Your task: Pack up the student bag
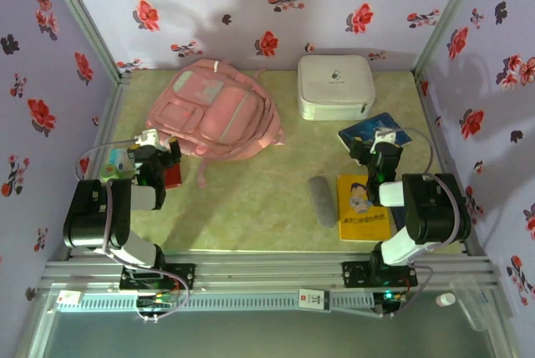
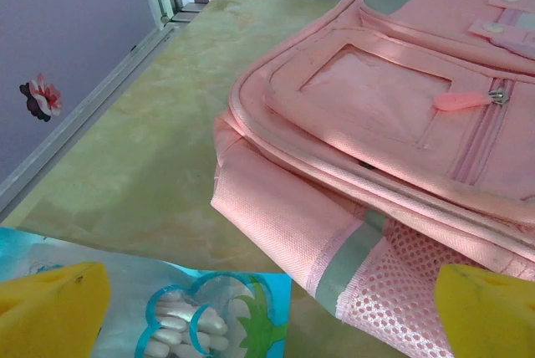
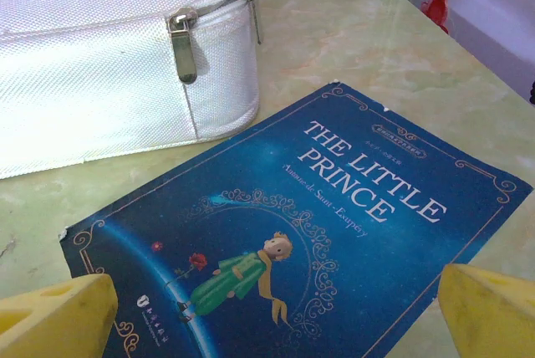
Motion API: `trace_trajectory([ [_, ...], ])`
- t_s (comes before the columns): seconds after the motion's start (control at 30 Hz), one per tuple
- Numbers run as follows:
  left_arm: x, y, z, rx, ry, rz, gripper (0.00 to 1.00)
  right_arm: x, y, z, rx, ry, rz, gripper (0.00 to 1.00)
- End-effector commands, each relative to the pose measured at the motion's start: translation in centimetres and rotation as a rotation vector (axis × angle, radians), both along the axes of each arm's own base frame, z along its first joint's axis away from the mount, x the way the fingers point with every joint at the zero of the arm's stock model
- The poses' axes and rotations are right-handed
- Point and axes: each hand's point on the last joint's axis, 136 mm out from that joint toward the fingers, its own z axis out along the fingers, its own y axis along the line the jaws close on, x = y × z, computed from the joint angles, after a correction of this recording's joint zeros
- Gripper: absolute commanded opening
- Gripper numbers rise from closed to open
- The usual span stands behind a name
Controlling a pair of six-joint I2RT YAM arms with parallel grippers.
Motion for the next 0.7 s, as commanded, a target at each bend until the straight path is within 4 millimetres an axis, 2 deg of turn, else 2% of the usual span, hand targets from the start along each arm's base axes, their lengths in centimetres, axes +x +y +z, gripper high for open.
trace_trajectory([
  [0.0,0.57,0.12,0.53,0.028,-0.010,0.007,1.00,0.52,-0.04,0.48,0.020,-0.014,-0.003,0.99],
  [0.67,0.55,0.13,0.51,0.027,-0.009,0.008,1.00,0.63,0.03,0.49,0.025,-0.011,0.001,0.99],
])
